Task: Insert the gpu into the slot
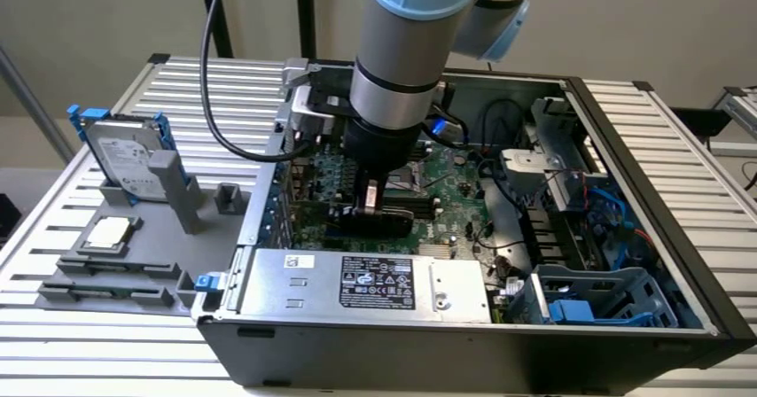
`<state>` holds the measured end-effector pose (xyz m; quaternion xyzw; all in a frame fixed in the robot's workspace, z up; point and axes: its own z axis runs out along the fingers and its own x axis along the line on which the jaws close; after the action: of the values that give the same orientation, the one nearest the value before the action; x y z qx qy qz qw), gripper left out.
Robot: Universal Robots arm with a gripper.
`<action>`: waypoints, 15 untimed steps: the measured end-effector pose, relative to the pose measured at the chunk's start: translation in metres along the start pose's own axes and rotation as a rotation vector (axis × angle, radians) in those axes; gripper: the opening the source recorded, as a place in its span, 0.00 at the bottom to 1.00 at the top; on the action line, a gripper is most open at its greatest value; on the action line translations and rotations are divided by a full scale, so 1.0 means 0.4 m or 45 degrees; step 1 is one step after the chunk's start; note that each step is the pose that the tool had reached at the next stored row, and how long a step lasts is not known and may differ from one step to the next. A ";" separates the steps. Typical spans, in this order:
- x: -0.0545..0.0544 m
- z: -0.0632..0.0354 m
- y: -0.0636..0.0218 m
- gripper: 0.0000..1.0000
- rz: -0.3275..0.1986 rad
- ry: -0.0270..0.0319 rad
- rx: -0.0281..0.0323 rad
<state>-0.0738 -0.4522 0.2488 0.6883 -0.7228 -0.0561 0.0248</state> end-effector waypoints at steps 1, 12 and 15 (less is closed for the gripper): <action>0.000 0.001 0.000 0.26 0.000 0.0005 -0.0001; -0.001 -0.025 0.003 0.34 0.000 0.0001 -0.0003; -0.002 -0.059 0.007 0.34 0.000 0.0000 -0.0006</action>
<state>-0.0739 -0.4522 0.2725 0.6882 -0.7229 -0.0563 0.0249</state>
